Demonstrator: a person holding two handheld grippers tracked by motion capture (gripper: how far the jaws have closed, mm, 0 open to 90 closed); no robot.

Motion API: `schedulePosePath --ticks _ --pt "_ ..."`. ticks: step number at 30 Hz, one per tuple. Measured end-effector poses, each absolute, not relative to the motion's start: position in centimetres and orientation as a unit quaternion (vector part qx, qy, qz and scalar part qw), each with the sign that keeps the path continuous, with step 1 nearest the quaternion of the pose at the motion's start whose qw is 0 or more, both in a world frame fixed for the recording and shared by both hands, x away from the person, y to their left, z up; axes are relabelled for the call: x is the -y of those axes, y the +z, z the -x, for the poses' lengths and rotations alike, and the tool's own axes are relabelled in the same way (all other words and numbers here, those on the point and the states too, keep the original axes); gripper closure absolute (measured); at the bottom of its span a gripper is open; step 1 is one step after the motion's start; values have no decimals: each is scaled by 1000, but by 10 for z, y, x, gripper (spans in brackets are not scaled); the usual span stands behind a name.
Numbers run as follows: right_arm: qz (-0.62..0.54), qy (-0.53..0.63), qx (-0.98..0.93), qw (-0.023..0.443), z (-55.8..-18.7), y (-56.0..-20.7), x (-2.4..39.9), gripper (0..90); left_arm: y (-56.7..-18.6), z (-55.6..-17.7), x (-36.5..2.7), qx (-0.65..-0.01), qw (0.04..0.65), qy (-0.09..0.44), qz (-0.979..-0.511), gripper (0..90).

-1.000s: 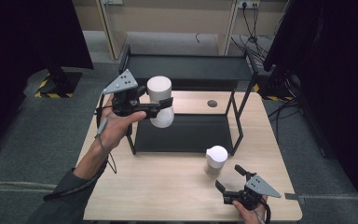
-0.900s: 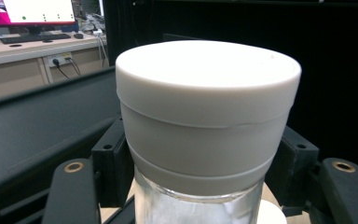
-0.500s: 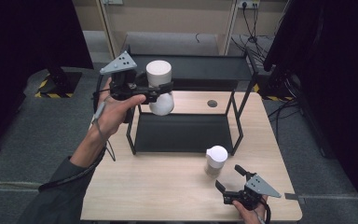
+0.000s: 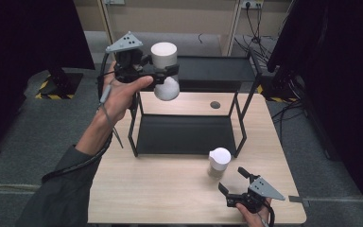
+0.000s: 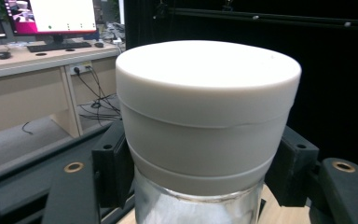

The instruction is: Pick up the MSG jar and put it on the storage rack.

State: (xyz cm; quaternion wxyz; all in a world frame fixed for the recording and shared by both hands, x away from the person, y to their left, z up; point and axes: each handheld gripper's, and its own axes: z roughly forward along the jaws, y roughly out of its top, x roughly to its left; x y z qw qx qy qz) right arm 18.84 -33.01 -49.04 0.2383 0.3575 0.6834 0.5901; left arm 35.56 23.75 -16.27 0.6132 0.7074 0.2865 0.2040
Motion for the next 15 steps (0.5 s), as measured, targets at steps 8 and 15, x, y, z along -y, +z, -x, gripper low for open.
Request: schedulePosePath --ticks 8,15 --pt "-357 591 -683 237 -188 -490 330 5 -157 -369 -227 -312 607 216 -699 349" --pt "-357 592 -683 237 -189 -491 331 5 -154 -378 -220 -329 601 231 -691 349"
